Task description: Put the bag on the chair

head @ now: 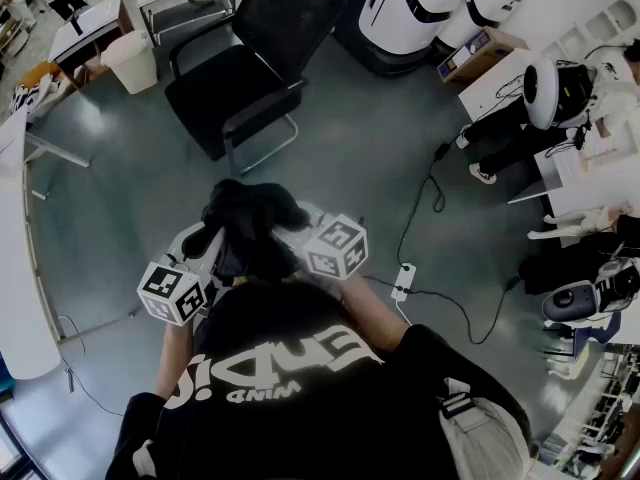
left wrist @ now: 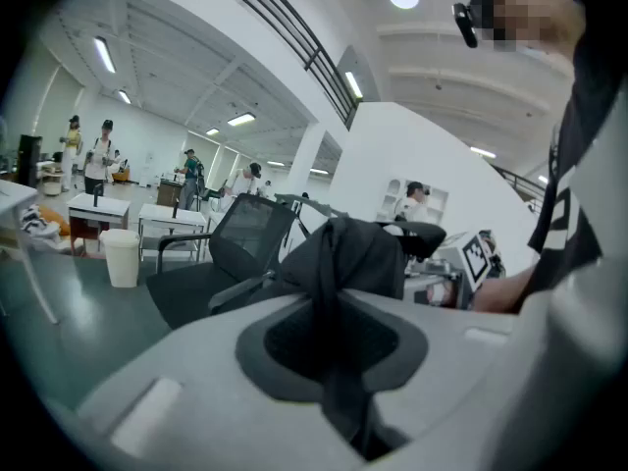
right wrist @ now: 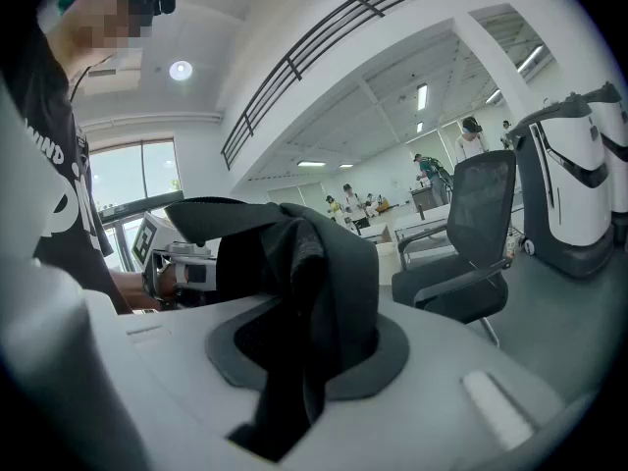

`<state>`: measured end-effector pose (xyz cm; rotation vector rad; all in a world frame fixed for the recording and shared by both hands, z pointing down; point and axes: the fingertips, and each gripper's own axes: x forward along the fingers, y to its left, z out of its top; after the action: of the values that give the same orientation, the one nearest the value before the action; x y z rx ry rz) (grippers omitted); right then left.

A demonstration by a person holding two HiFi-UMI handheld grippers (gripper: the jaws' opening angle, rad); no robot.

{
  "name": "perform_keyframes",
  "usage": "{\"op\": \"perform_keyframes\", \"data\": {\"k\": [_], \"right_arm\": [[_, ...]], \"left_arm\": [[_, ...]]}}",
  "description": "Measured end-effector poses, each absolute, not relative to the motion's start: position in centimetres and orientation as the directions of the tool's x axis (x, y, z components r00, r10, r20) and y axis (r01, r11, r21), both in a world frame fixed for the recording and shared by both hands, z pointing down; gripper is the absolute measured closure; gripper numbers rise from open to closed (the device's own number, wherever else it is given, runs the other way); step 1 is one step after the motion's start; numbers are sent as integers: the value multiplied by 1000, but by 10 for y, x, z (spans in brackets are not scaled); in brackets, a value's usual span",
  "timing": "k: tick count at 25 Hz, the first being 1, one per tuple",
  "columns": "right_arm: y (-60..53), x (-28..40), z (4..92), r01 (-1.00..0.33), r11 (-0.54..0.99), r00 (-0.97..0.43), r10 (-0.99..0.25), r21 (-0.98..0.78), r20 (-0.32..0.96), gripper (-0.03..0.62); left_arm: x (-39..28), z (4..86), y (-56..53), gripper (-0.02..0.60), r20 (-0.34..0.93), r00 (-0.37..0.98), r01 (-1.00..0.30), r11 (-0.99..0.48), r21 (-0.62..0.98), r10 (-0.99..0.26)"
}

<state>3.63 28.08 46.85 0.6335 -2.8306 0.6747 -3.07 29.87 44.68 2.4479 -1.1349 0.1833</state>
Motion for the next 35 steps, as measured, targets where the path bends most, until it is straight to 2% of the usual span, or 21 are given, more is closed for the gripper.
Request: {"op": "perform_keyframes", "data": {"k": [11, 23, 35], "right_arm": [[284, 21, 471, -452, 798, -890, -374, -398, 262, 514], [278, -12, 451, -517, 775, -856, -457, -364, 242, 514], [244, -42, 457, -521, 759, -854, -455, -390, 253, 514]], "left_arm": [[-47, 449, 300, 535, 293, 672, -737, -574, 357, -681], [-82, 428, 289, 535, 268, 743, -668, -656, 351, -614], [-113, 435, 252, 535, 254, 750, -659, -656, 368, -611]]}}
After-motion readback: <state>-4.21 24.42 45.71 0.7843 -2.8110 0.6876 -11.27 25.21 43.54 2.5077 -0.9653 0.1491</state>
